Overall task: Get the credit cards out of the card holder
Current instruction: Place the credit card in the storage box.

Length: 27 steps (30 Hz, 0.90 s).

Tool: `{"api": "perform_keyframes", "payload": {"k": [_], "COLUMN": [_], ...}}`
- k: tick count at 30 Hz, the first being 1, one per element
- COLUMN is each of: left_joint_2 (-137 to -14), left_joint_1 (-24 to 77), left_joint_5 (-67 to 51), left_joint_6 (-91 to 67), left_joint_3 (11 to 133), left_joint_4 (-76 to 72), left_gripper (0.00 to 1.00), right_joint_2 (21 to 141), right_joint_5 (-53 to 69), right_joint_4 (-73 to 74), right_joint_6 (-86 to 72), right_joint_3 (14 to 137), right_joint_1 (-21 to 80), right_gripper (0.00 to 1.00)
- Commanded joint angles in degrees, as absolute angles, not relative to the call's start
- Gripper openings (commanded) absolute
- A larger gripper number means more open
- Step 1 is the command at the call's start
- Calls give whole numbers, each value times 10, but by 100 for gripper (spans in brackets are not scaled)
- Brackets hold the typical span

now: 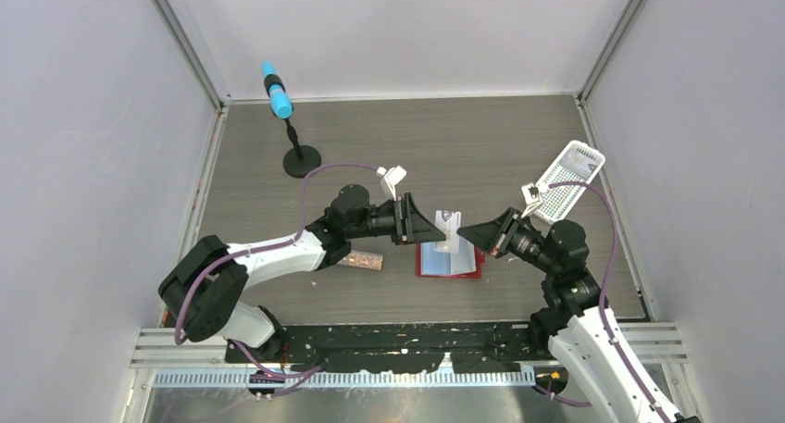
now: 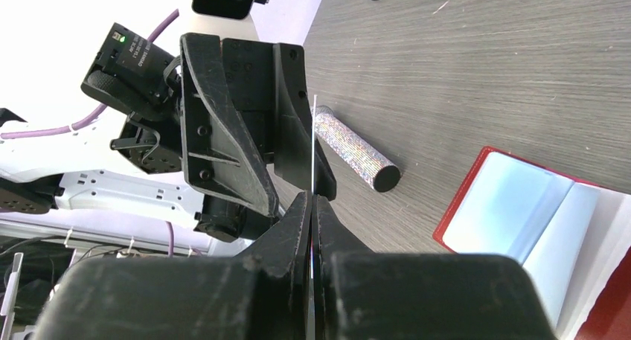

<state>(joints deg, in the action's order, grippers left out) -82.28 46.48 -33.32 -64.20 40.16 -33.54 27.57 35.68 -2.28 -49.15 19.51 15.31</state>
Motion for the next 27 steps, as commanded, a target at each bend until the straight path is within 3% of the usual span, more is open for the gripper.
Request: {"api": "perform_keyframes", "payload": {"k": [1, 5, 8, 9, 15, 21, 27], "left_joint_2": [-827, -827, -823, -821, -772, -731, -723], "left_joint_1": [464, 464, 464, 464, 463, 462, 463], "left_joint_5": [-351, -354, -355, -355, -376, -422, -452], "left_joint_6": [-659, -659, -654, -649, -560, -464, -422], "left_joint_3": [398, 398, 394, 392, 391, 409, 428], "left_joint_4": [-414, -413, -408, -404, -283, -142, -80], "left_gripper": [40, 15, 3, 0, 0, 0, 0], "right_joint_2": [270, 279, 294, 302, 343, 397, 448], "right_joint_5": [371, 379, 400, 404, 433, 465, 518], "right_joint_4": [-61, -74, -58, -41, 80, 167, 190], "right_joint_6": [-511, -510, -475, -453, -337, -245, -199], "right_joint_3": [184, 175, 182, 192, 284, 391, 416], "right_joint_1": [153, 153, 153, 153, 153, 152, 153], "right_gripper": [5, 5, 7, 12, 39, 42, 41]}}
